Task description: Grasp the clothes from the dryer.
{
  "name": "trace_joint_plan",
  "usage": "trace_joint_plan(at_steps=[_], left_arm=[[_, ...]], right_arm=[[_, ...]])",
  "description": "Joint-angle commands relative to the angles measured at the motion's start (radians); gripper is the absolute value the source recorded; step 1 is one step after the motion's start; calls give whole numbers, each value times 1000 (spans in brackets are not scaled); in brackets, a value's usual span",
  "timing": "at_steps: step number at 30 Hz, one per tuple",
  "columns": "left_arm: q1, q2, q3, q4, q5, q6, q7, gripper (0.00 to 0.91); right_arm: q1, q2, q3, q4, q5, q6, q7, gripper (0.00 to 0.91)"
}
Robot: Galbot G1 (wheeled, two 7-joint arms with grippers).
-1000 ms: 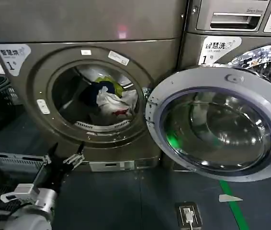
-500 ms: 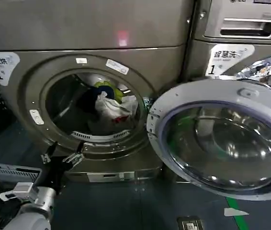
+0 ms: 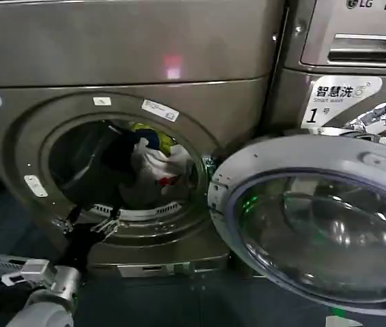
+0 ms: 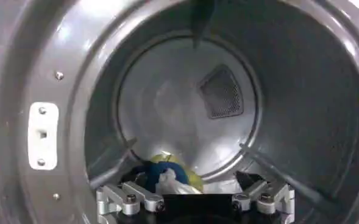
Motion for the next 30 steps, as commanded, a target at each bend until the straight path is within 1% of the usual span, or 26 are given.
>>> trace_joint_plan(at_steps=[1, 22, 24, 27, 30], left_arm=[[1, 0, 0, -3, 0, 0, 1, 907], [3, 4, 1, -5, -1, -2, 3, 907], [3, 3, 2, -5, -1, -2, 3, 907], [-2, 5, 2, -1, -1, -4, 5, 907], [-19, 12, 9, 22, -9, -25, 12, 907]], right_arm=[[2, 1, -2, 1, -1, 1, 0, 907], [-5, 7, 6, 10, 7, 5, 3, 907], [-6, 8, 6, 13, 6, -4, 16, 907], [-9, 8, 13, 15, 7, -1, 18, 907], [-18, 8, 24, 15, 8, -5, 22, 907]])
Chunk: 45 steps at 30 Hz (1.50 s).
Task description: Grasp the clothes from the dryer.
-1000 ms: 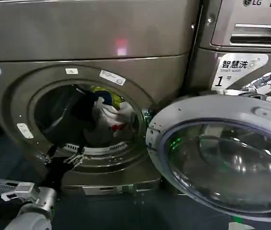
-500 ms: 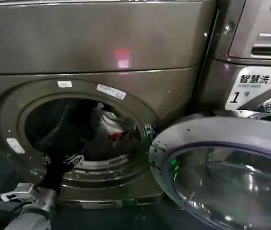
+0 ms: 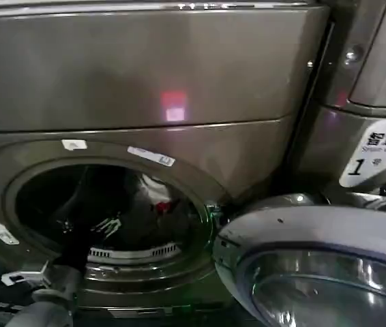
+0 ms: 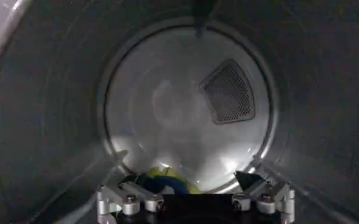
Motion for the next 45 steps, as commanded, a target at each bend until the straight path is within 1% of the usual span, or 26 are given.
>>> trace_joint_plan(at_steps=[1, 3, 6, 8, 9, 12, 17, 20, 27, 31, 39, 45], left_arm=[[-29, 7, 7, 36, -10, -17, 3, 907], [-72, 14, 20, 71, -17, -18, 3, 907], [-183, 22, 49, 139, -39, -25, 0, 907], [-253, 24, 64, 217, -34, -42, -3, 907], [-286, 24, 69, 222, -32, -49, -3, 907], [-395, 23, 86, 372, -33, -60, -8, 907], [-544, 20, 107, 557, -13, -82, -25, 907], [-639, 32, 143, 655, -18, -90, -40, 907], [-818, 32, 176, 915, -30, -108, -53, 907], [-907, 29, 193, 1034, -9, -158, -48, 907], [-1079, 22, 236, 1287, -9, -219, -30, 907], [-1187, -6, 250, 1475, 4, -225, 2, 907]], right_arm=[[-11, 0, 13, 3, 2, -7, 9, 907], [-23, -1, 26, 8, 8, -7, 10, 907], [-39, 0, 49, 15, 9, -16, 13, 907], [-50, 2, 66, 27, 10, -38, 12, 907], [-55, 3, 75, 31, 10, -52, 12, 907], [-67, 2, 98, 29, 13, -72, 13, 907], [-66, 8, 103, 34, 14, -61, 3, 907], [-65, 5, 102, 35, 17, -45, -6, 907], [-66, -8, 109, 20, 25, -35, -9, 907], [-65, -8, 110, 21, 29, -33, -11, 907], [-58, -6, 116, 18, 36, -30, -14, 907], [-56, 3, 118, 20, 41, -27, -16, 907]])
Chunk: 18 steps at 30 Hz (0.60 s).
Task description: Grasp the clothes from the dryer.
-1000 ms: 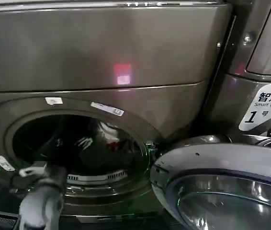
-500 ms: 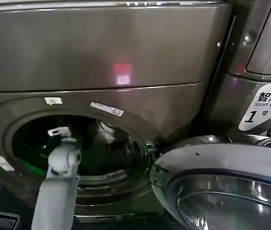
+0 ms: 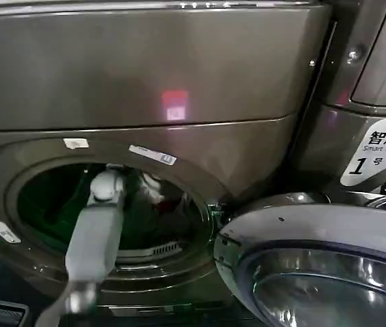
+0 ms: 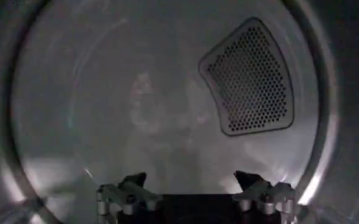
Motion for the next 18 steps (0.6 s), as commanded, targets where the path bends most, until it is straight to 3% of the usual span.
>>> trace_joint_plan(at_steps=[1, 10, 18], left_arm=[[-176, -17, 25, 297, 30, -19, 48, 907], [-324, 15, 186, 605, 89, 34, 425, 907], [-413, 54, 448, 710, 302, -25, 752, 907]], right_arm=[[-1, 3, 3, 1, 3, 2, -2, 907], [0, 19, 4, 5, 4, 8, -9, 907], [-3, 20, 7, 1, 2, 11, -14, 907]])
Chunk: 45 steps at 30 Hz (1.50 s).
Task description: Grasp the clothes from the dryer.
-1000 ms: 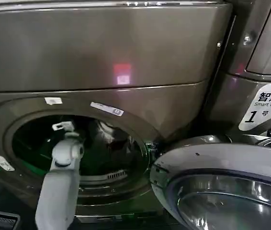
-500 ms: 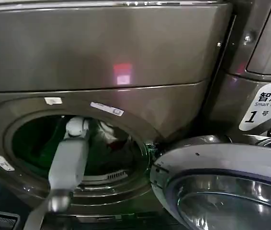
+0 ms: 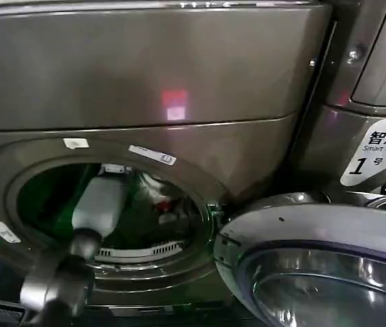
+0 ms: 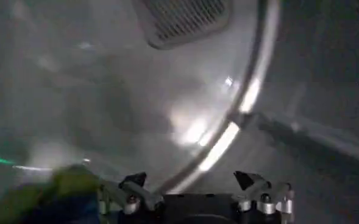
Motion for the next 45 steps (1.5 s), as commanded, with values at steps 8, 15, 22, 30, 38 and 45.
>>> trace_joint_plan(at_steps=[8, 15, 22, 30, 38, 45], left_arm=[[-178, 30, 455, 200, 369, -107, 445, 907], [-186, 20, 546, 259, 609, -163, 452, 907], [-180, -3, 552, 281, 681, -170, 416, 907], [-150, -37, 572, 317, 677, -172, 410, 907], [-160, -43, 584, 321, 666, -173, 405, 80], [-172, -44, 595, 318, 660, -174, 404, 0]], right_arm=[[8, -5, -9, -14, -6, 4, -5, 907], [16, -2, -17, -16, -9, 4, -7, 907], [20, 3, -18, -14, -10, 5, -8, 907], [23, 1, -18, -15, -10, 8, -11, 907], [29, -6, -21, -17, -10, 8, -11, 907], [28, -3, -16, -21, -10, 9, -11, 907]])
